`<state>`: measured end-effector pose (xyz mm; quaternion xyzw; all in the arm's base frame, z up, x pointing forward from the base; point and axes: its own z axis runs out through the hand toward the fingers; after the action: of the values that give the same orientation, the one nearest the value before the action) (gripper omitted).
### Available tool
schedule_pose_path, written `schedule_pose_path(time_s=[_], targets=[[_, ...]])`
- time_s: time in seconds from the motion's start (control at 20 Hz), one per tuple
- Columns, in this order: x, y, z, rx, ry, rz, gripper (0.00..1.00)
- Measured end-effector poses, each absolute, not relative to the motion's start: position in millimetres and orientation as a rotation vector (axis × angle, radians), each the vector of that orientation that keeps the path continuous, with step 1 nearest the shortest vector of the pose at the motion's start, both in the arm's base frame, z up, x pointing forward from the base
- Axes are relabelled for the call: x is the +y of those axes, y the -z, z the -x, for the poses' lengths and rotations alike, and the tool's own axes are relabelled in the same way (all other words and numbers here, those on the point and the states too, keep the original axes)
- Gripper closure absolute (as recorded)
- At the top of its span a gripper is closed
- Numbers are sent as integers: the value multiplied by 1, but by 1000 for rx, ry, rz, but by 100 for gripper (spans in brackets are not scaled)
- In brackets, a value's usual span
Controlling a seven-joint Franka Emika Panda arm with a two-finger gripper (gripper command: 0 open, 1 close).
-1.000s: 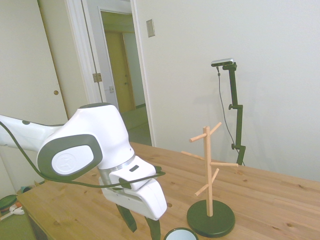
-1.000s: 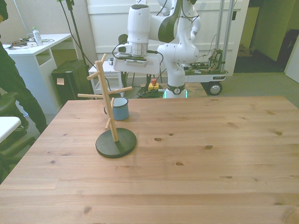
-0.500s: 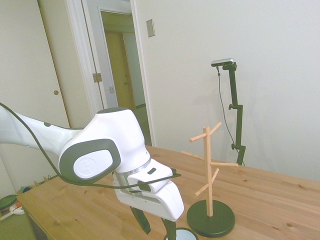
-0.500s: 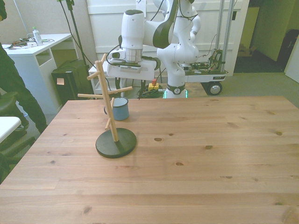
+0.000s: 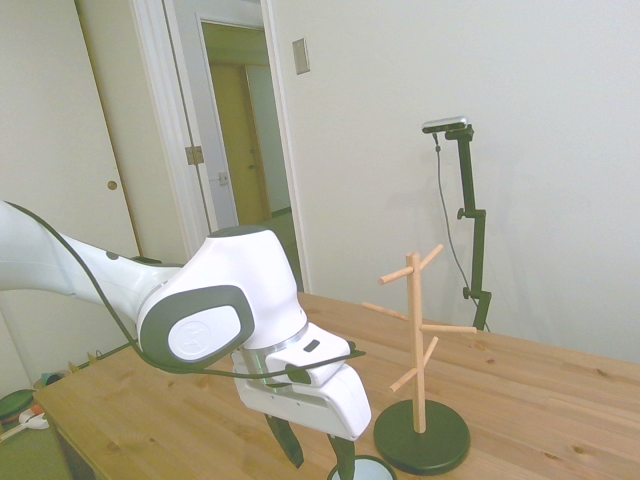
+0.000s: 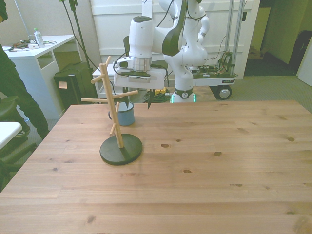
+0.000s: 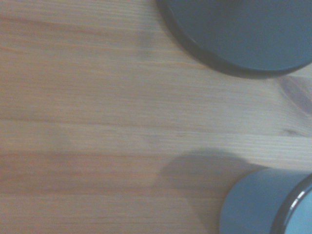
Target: Hang the mug
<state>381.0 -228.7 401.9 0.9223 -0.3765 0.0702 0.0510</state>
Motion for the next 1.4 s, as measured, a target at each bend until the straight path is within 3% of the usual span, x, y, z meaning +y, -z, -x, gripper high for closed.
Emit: schedule_pose_path(time_s=[0.6, 1.4], targets=[[-222, -378, -392, -1163, -154, -2814, 100], [-222, -376, -392, -1154, -155, -2810, 100]])
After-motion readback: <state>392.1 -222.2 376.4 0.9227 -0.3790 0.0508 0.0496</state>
